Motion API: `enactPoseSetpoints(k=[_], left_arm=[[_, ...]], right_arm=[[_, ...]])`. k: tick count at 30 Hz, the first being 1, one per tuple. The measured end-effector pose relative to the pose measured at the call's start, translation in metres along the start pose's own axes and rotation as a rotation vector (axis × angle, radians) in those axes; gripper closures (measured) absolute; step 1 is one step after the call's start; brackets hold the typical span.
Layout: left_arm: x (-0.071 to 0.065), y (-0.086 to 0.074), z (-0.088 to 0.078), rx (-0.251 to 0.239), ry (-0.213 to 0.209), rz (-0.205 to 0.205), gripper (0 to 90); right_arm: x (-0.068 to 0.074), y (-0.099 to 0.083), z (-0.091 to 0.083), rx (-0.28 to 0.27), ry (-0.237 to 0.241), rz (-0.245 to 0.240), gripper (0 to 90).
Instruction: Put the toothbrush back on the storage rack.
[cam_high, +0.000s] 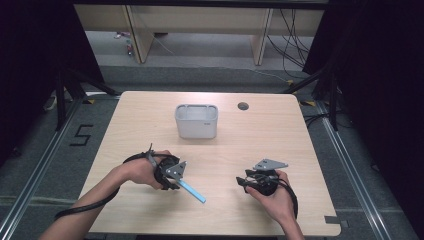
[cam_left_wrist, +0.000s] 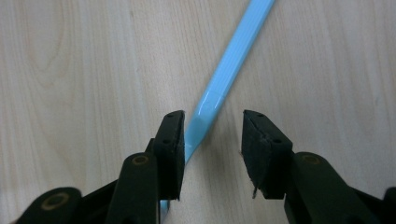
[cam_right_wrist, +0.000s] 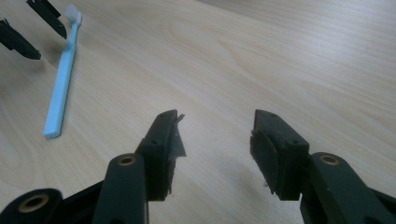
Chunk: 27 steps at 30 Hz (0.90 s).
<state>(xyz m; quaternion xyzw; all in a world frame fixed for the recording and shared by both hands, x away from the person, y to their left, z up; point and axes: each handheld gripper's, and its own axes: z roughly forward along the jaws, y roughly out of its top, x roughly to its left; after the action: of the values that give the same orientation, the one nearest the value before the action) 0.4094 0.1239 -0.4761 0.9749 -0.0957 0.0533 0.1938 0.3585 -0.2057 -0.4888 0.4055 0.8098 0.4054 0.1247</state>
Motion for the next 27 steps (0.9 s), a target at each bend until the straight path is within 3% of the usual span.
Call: enactPoseSetpoints(k=[9, 11, 13, 14, 17, 25, 27], left_arm=[[0.004, 0.006, -0.001, 0.054, -0.014, 0.055, 61.9], [0.007, 0.006, -0.001, 0.068, -0.006, 0.071, 62.2], [0.008, 0.006, -0.002, 0.07, -0.01, 0.075, 62.3], [0.008, 0.007, -0.002, 0.071, -0.013, 0.077, 62.4], [0.008, 0.008, -0.001, 0.078, -0.022, 0.083, 62.3], [0.011, 0.009, 0.0, 0.089, -0.038, 0.088, 62.7], [0.011, 0.011, 0.0, 0.092, -0.042, 0.091, 62.7]], right_arm=[[0.002, 0.001, -0.002, 0.018, -0.013, 0.017, 51.6], [0.0, 0.002, -0.002, 0.012, -0.015, -0.005, 51.5], [0.0, 0.002, -0.002, 0.013, -0.015, -0.009, 51.5], [0.001, 0.002, -0.003, 0.019, -0.016, 0.017, 51.5], [-0.001, 0.003, -0.003, 0.011, -0.025, -0.008, 51.4], [0.001, 0.003, -0.003, 0.019, -0.017, 0.01, 51.3], [-0.001, 0.004, -0.003, 0.015, -0.017, -0.013, 51.3]])
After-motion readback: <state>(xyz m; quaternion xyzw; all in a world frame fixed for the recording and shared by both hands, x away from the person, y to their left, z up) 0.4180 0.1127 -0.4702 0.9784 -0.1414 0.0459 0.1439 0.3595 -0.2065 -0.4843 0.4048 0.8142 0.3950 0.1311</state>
